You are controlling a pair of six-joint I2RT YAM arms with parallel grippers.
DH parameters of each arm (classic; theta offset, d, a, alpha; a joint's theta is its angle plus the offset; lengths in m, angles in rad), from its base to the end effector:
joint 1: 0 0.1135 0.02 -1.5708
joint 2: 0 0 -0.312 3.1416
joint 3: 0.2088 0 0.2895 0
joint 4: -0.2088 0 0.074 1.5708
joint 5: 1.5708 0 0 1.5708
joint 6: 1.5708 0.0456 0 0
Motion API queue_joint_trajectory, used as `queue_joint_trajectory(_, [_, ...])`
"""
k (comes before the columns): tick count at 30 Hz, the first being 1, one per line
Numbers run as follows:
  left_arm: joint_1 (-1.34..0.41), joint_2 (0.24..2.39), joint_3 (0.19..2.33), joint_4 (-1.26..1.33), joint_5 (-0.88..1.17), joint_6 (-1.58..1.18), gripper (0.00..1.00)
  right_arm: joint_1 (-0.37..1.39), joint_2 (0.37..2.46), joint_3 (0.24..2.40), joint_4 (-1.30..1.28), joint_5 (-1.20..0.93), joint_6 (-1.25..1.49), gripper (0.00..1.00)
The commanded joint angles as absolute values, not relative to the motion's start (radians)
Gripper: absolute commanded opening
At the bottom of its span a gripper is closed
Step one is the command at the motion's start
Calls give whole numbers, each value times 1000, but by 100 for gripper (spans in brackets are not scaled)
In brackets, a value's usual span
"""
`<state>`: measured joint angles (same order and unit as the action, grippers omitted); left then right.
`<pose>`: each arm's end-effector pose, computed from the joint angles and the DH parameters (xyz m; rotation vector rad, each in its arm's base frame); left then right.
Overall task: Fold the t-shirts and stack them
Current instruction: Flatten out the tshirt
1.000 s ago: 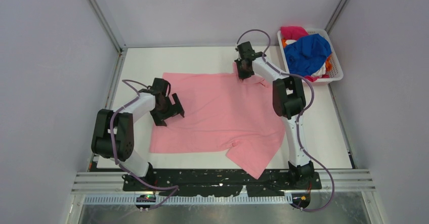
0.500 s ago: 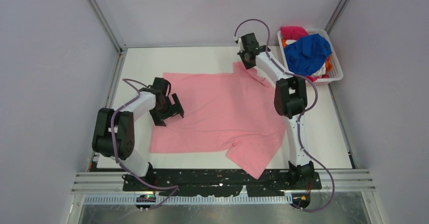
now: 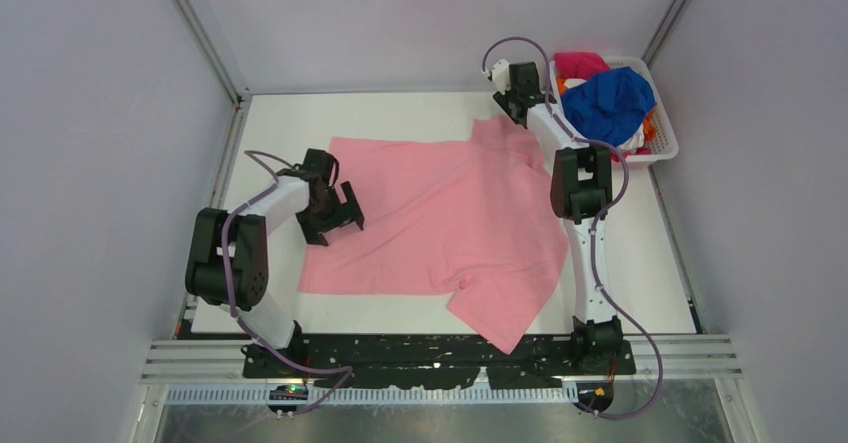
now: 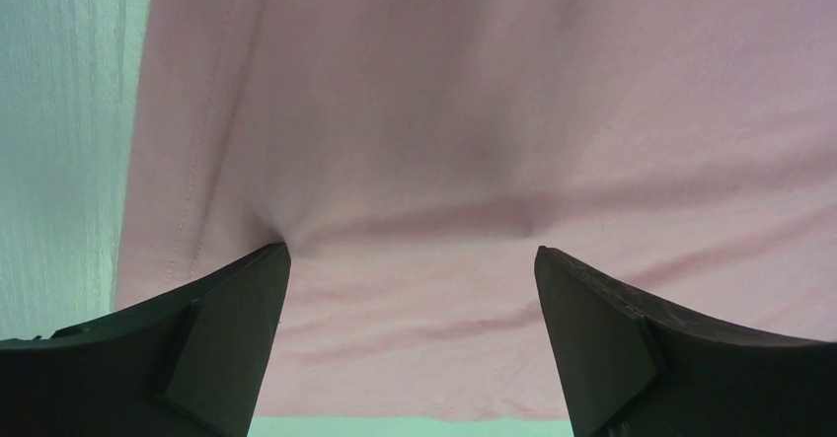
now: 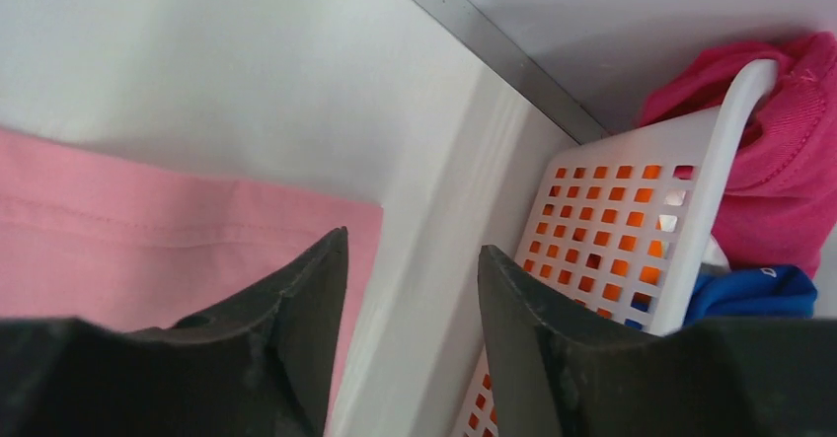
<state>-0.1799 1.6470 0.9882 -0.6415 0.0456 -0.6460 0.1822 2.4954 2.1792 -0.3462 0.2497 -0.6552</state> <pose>0.3306 -0.0622 0.1835 -0.6619 2.8276 -0.2193 0.6414 0.1067 0.1977 -0.7919 2.1199 -0.5340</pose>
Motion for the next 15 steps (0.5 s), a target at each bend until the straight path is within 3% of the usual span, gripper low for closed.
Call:
queue_joint_trajectory(1, [-173, 1661, 1032, -646, 59, -632, 100, 200, 2505, 2243, -170, 299, -694, 61])
queue_joint_trajectory(7, [-175, 1648, 1033, -608, 136, -630, 100, 222, 2351, 2161, -202, 265, -556, 85])
queue_joint_trajectory(8, [-176, 1639, 1037, -606, 139, -627, 100, 227, 2298, 2122, -215, 265, -536, 97])
queue_joint_trajectory(15, [-180, 1572, 1082, -640, 105, -602, 100, 258, 2005, 1904, -396, 225, -150, 95])
